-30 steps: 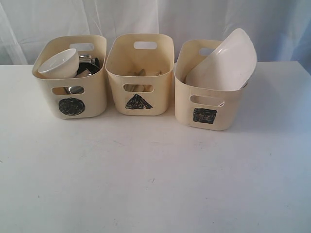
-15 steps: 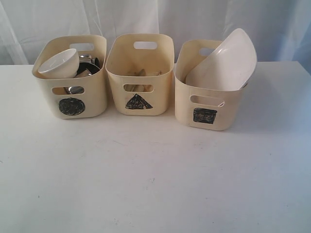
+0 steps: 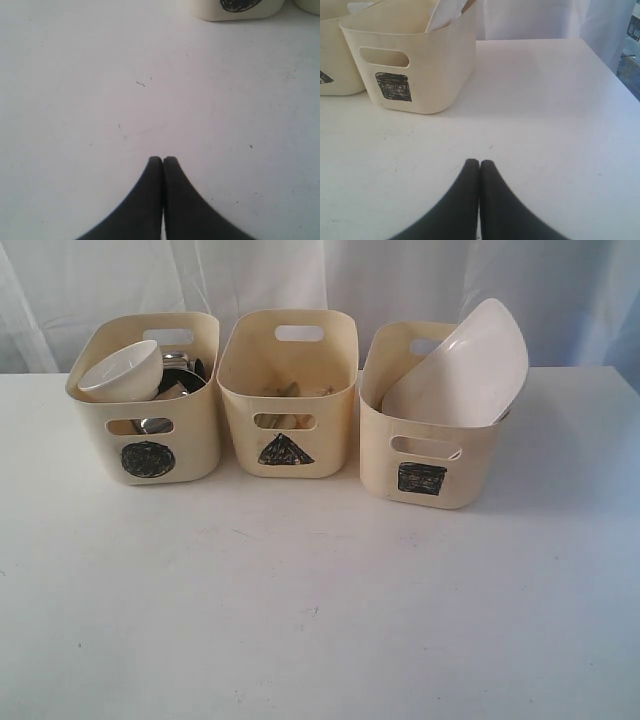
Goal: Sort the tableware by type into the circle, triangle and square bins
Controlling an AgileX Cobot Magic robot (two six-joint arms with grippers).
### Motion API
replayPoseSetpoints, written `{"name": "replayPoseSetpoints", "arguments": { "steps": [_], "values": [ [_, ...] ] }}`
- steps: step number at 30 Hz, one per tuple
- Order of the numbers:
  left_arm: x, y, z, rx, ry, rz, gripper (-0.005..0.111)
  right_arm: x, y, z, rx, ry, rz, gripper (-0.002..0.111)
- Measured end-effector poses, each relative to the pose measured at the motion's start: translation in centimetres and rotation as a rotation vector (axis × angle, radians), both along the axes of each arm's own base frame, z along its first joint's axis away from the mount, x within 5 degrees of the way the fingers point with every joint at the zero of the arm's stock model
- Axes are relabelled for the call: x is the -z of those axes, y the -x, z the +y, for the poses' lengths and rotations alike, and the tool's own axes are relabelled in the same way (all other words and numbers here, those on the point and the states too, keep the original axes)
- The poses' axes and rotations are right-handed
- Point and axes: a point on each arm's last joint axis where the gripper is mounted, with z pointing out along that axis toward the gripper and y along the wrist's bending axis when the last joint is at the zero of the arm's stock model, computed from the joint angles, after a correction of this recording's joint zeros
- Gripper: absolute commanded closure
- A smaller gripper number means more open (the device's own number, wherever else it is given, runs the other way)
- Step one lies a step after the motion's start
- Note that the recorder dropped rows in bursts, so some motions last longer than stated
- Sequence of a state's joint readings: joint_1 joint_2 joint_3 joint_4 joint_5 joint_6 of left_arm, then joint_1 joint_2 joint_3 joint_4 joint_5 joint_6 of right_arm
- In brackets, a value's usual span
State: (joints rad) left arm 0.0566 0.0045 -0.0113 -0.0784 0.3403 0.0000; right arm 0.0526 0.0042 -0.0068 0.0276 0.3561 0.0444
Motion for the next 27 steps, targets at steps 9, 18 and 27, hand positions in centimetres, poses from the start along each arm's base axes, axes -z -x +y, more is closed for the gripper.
{"name": "replayPoseSetpoints", "arguments": {
  "steps": [9, 18, 27],
  "values": [
    [-0.8, -0.4, 0.2, -0.017, -0.005, -0.11, 0.107, 0.0, 0.0, 0.0, 0.0, 0.0, 0.0, 0.108],
    [-1.1, -0.5, 0.3, -0.023, -0.041, -0.148, 0.107, 0.0, 0.0, 0.0, 0.0, 0.0, 0.0, 0.108],
    [-1.1, -0.5, 0.3, -0.023, -0.045, -0.152, 0.107, 0.0, 0.0, 0.0, 0.0, 0.0, 0.0, 0.108]
  ]
}}
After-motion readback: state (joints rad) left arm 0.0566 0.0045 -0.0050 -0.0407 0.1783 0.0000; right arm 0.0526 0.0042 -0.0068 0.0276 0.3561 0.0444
